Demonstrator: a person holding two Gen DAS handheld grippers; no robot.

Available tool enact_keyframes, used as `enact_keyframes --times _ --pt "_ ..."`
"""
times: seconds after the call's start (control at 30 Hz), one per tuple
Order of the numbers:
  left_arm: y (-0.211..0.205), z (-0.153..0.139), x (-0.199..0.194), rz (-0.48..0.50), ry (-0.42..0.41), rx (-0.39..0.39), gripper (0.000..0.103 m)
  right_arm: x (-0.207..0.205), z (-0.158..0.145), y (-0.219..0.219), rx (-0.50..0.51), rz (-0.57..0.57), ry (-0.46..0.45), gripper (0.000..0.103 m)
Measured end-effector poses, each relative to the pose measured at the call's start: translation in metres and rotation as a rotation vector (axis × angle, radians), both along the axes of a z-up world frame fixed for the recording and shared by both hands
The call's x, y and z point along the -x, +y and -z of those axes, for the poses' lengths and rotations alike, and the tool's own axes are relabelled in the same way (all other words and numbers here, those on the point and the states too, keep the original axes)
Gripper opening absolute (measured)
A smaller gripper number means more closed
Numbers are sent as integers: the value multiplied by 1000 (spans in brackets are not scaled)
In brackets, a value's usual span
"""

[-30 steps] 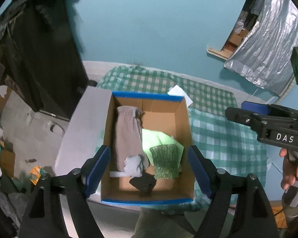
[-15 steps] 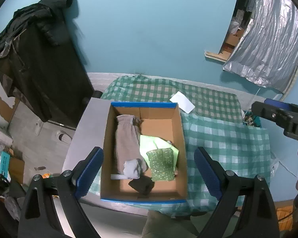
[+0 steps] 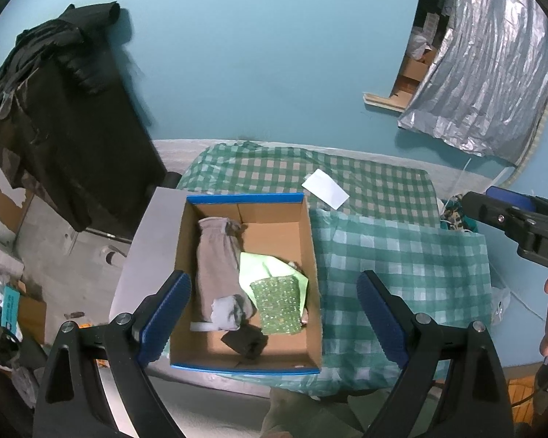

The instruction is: Organize soft objects

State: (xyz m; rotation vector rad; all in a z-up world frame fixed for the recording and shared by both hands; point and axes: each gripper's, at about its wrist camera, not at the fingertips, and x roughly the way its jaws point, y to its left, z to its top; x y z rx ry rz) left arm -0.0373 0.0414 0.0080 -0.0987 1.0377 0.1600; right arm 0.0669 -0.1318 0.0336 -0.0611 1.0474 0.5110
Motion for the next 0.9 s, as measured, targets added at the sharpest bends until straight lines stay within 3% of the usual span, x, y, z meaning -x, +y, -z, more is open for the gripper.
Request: enact_keyframes --times 0.9 --pt "-15 2 2 9 20 -1 93 9 2 -5 -7 -3 19 67"
